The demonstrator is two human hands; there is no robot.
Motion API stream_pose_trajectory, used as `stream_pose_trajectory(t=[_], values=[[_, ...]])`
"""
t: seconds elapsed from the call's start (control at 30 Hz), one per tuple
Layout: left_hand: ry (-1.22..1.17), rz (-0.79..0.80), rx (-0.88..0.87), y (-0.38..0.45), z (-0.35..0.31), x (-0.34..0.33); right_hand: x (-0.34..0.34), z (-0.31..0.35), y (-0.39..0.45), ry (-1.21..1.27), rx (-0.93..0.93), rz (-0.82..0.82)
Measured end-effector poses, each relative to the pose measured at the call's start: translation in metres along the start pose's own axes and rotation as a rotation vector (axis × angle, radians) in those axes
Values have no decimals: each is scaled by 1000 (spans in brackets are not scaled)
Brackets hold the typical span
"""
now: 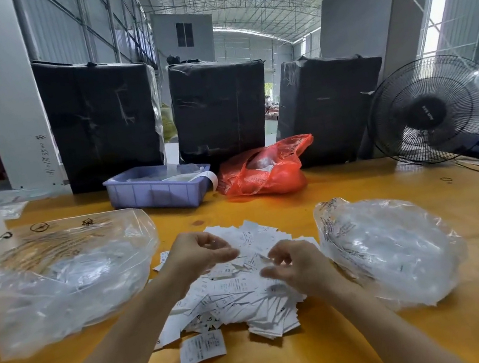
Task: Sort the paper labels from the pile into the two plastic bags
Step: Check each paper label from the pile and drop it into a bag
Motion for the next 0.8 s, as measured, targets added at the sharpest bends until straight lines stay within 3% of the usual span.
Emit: stream_pose_trajectory(t=[0.1, 0.3, 0.47, 0.67, 0.8], values=[[-53, -17, 2, 3, 2, 2, -6, -6, 1, -113, -52, 114], [-18, 24, -16, 3, 6, -3, 4, -15, 7, -92, -87, 93], [-5, 9, -46, 0, 6, -7, 6, -21, 3, -62, -134, 272], [-42, -18, -4, -1, 10, -12, 9, -19, 9, 3, -136, 142], [-50, -4, 15, -5, 9, -14, 15, -14, 11, 217, -144, 27]])
Point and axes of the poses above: each hand's wrist, its own y-axis towards the middle knuckle, its own x-axis out of the back of the hand, z = x × y, the point moved 4 cm from there along y, towards the middle knuckle, and after that the axes turned 14 degrees about -z, right-handed, at the moved point
